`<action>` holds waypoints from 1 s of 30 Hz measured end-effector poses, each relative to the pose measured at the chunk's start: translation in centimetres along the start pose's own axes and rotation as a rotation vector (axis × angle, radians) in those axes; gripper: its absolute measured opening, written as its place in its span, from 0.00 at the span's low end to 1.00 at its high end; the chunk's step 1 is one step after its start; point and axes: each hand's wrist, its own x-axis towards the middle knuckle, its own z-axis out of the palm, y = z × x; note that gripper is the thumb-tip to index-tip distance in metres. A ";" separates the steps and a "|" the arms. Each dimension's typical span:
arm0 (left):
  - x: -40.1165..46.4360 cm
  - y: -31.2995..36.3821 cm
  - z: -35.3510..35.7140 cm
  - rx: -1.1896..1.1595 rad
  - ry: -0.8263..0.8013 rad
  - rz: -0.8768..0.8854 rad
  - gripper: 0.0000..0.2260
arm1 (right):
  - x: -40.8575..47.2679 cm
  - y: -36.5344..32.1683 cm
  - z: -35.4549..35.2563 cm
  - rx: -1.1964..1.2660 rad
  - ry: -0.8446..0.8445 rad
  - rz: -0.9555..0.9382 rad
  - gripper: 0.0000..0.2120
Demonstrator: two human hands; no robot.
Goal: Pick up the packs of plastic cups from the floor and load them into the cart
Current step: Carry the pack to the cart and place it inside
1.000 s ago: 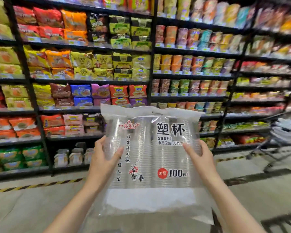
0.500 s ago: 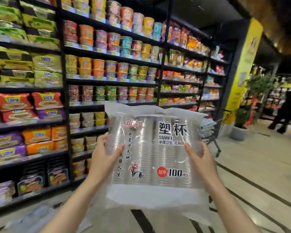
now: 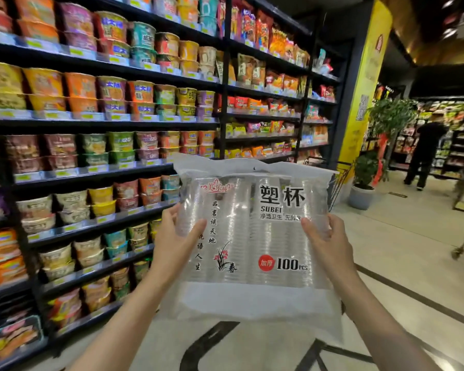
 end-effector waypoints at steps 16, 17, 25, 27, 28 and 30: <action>28.1 -10.6 28.7 0.001 -0.127 -0.007 0.33 | 36.1 10.7 4.9 0.013 0.095 0.038 0.27; 30.0 -11.2 30.8 -0.008 -0.130 -0.007 0.34 | 38.9 11.5 5.0 0.015 0.104 0.034 0.28; 45.0 -15.3 45.5 0.012 -0.155 -0.022 0.26 | 58.6 16.0 6.8 0.022 0.127 0.061 0.26; 47.8 -16.5 48.5 0.011 -0.155 -0.022 0.26 | 62.6 17.2 7.4 0.025 0.127 0.065 0.26; 49.2 -17.1 50.0 0.003 -0.155 -0.027 0.26 | 64.5 17.9 7.6 0.014 0.129 0.065 0.27; 51.7 -18.6 53.2 -0.009 -0.159 -0.032 0.24 | 68.2 19.4 8.2 0.000 0.129 0.075 0.27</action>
